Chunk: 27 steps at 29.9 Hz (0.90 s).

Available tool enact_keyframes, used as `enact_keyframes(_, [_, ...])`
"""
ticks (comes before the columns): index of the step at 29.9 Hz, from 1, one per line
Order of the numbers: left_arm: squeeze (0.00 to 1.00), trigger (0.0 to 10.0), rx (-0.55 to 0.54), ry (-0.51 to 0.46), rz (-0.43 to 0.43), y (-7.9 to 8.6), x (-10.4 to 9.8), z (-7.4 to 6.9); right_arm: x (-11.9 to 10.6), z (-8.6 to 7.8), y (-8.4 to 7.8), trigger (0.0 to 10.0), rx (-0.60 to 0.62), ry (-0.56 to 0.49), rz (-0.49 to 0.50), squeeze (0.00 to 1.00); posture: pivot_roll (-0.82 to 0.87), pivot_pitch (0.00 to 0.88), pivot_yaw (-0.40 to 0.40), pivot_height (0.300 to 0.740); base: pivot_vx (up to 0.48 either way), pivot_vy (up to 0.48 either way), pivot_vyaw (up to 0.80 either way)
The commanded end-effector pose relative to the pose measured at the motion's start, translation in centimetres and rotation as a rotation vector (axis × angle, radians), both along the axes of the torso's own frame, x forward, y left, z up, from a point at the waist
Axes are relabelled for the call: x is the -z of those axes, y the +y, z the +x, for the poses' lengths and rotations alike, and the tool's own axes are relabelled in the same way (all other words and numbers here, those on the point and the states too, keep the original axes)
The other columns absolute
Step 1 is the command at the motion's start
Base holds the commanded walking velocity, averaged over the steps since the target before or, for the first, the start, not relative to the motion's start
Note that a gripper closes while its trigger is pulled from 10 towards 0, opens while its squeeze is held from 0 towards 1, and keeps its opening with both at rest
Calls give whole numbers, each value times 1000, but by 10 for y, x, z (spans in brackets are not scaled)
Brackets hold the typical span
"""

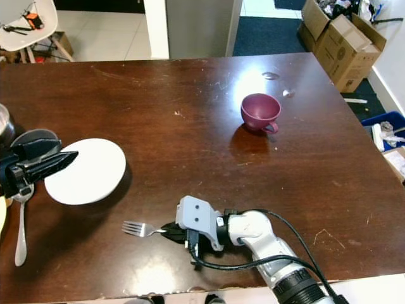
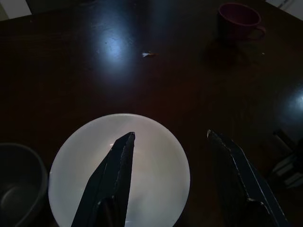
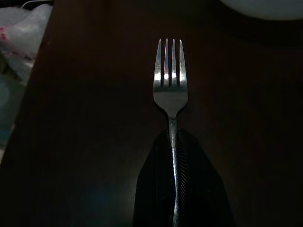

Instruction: Setting the table

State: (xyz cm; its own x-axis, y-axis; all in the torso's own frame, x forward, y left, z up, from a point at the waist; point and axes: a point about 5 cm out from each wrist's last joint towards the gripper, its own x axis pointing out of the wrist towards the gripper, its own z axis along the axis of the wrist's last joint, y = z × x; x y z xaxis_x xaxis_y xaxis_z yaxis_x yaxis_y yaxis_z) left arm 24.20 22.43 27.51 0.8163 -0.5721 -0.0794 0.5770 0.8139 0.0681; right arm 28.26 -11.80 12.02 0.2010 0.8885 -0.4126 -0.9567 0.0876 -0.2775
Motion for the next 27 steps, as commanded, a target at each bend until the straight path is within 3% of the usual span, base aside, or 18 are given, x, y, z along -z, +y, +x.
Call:
enact_keyframes(1, [0, 10000, -5, 1, -2, 1, 1, -2, 47, -18, -26, 0, 41, 212, -165, 0, 104, 194, 121, 740, 0, 0, 0])
enact_keyframes(9, [0, 10000, -11, 0, -17, -1, 3, 0, 48, -20, -37, 0, 49, 243, -167, 0, 90, 184, 117, 740, 0, 0, 0])
enact_keyframes(13, [0, 10000, -16, -6, -39, -5, 6, 3, 30, -10, -35, 0, 136, 204, -41, 0, 75, 172, 111, 740, 0, 0, 0])
enact_keyframes(16, [0, 10000, -20, -8, -47, -7, 7, 5, 24, -6, -34, 0, 162, 187, -2, 0, 70, 166, 109, 740, 0, 0, 0])
enact_keyframes(17, [0, 10000, -53, -28, -85, -11, 7, 12, 2, 5, -29, 0, 256, 124, 145, 0, 52, 148, 109, 740, 0, 0, 0])
enact_keyframes(18, [0, 10000, -53, -28, -85, -11, 7, 12, 2, 5, -29, 0, 256, 124, 145, 0, 52, 148, 109, 740, 0, 0, 0])
enact_keyframes(19, [0, 10000, -96, -52, -120, -13, 6, 19, -16, 12, -25, 0, 329, 66, 251, 0, 47, 143, 108, 740, 0, 0, 0])
enact_keyframes(27, [0, 10000, -235, -104, -251, -12, -3, 41, -50, 20, -19, 0, 524, -56, 475, 0, 11, 104, 101, 740, 0, 0, 0])
